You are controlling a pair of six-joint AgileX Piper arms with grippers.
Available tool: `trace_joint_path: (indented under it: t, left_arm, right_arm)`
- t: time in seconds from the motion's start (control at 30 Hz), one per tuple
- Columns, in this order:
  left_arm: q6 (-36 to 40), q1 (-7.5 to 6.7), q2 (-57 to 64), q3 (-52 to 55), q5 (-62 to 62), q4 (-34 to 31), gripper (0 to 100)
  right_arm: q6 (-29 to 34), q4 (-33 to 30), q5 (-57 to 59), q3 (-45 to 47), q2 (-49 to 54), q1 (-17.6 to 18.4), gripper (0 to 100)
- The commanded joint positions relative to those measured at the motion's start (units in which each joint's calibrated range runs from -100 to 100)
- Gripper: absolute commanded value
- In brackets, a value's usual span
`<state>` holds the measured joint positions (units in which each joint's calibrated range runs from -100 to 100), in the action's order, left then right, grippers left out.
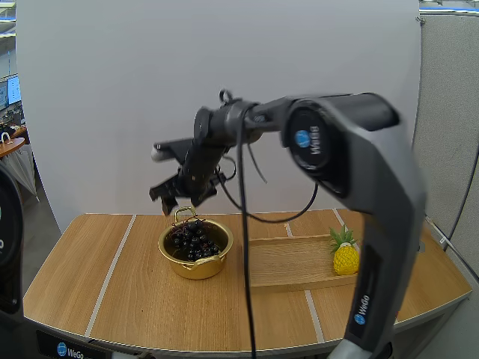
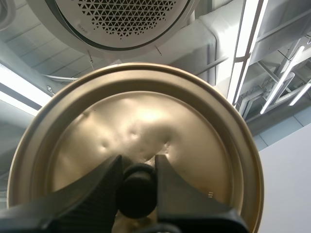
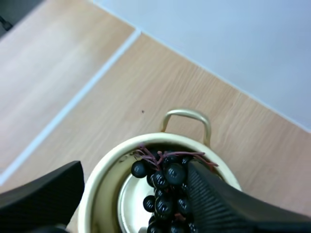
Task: Open the pot, put the grape inside, and close it
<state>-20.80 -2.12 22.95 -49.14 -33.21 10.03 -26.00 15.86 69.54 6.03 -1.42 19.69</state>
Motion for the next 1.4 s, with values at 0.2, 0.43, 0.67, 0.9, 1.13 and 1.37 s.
trace_joint_path:
  t: [0.2,0.43,0.67,0.9,1.13,1.37]
  left_arm:
    - [0.4,0.07,0.0,-0.3,1.5,-0.1,0]
    - [0.4,0.07,0.0,-0.3,1.5,-0.1,0]
    - [0.4,0.07,0.0,-0.3,1.5,-0.1,0]
    - [0.4,0.07,0.0,-0.3,1.5,-0.1,0]
    - [0.4,0.07,0.0,-0.3,1.5,-0.1,0]
    - [0.4,0.07,0.0,-0.3,1.5,-0.1,0]
  right_arm:
    - [1.4,0.2,9.2,1.9,15.8,0.0,100]
    - [1.4,-0.2,13.2,7.4,30.7,0.0,100]
    - [1.4,-2.1,13.7,17.2,47.8,0.0,100]
    - [3.9,-6.0,13.7,29.8,64.5,0.0,100]
    - [4.1,-7.0,13.7,41.4,78.8,0.0,100]
    - [6.0,-10.1,13.7,49.5,87.8,0.0,100]
